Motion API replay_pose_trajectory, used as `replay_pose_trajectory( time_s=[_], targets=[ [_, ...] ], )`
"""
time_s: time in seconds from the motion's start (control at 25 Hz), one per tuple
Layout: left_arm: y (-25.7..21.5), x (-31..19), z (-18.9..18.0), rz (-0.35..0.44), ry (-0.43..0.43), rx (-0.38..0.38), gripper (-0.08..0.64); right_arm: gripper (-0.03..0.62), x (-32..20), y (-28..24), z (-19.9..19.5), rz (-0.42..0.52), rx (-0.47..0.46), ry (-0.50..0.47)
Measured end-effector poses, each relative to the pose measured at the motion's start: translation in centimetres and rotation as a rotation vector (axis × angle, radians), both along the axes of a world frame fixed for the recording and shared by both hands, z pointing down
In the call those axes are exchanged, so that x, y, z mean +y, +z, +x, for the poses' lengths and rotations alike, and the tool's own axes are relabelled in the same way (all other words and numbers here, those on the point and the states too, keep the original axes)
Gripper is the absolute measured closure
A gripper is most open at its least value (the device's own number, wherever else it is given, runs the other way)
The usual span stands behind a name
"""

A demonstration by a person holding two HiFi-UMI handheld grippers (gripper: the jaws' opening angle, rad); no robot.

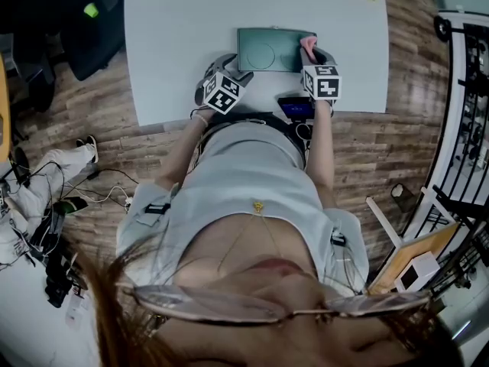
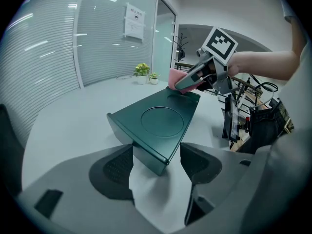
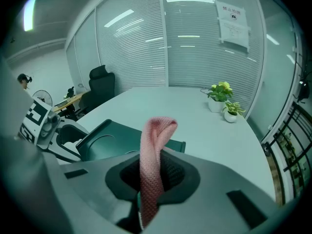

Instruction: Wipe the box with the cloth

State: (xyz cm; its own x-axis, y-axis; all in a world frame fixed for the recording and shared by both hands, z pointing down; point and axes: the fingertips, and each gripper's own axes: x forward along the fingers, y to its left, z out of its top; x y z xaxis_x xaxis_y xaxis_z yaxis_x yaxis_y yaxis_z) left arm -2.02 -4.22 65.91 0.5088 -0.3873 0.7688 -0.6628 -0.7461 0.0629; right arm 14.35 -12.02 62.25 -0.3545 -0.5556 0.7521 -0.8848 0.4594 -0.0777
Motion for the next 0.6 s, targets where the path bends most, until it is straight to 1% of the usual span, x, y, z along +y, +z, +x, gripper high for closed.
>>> replay_pose_trajectory(
  time_s=[0.2,0.48,0.6],
  targets=[
    [-0.1,0.0,0.2,-0.003,0.0,0.0,0.253,0.549,0.3,1.1,1.6,-0.016,0.063,0.034],
    [-0.3,0.3,0.4,-0.006,-0.001,0.0,0.253,0.549,0.8,1.7,1.4,-0.024,0.116,0.026],
    [-0.3,0.5,0.5,-0.006,-0.001,0.001,0.253,0.549,1.0,1.7,1.4,-0.035,0.117,0.028]
  ],
)
